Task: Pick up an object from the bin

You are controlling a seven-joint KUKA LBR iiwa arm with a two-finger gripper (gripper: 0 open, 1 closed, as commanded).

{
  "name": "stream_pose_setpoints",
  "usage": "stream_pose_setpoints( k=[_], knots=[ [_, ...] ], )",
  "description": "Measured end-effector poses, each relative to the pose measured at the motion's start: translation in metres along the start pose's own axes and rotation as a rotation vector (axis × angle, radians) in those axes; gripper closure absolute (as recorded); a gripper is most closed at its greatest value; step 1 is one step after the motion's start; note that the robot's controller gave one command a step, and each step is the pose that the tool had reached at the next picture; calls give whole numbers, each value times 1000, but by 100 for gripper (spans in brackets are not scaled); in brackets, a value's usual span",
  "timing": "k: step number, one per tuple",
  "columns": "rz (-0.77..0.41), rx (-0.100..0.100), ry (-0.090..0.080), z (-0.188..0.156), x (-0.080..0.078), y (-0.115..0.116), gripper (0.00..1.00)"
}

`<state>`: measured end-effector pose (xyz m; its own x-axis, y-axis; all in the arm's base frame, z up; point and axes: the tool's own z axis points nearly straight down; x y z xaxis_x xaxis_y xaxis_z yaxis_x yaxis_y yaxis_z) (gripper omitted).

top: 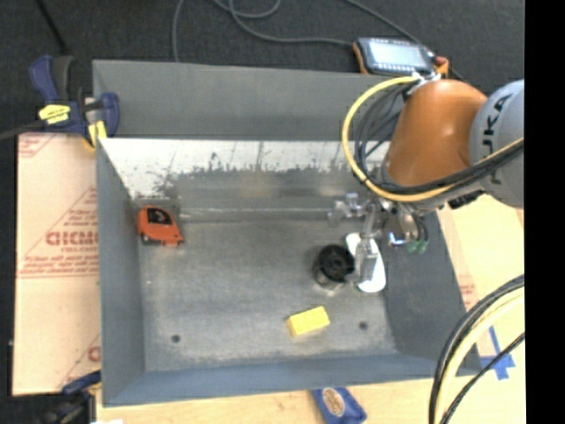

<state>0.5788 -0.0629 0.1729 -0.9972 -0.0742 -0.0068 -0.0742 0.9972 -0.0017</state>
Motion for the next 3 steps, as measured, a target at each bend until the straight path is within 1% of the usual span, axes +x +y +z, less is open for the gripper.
stream_pose_setpoints(
  k=[1,2,3],
  knots=[
    [24,-2,2,33,-4,3,0],
    [-34,-1,3,43,-1,1,0],
    [-143,-1,4,45,-1,-1,0]
  ],
)
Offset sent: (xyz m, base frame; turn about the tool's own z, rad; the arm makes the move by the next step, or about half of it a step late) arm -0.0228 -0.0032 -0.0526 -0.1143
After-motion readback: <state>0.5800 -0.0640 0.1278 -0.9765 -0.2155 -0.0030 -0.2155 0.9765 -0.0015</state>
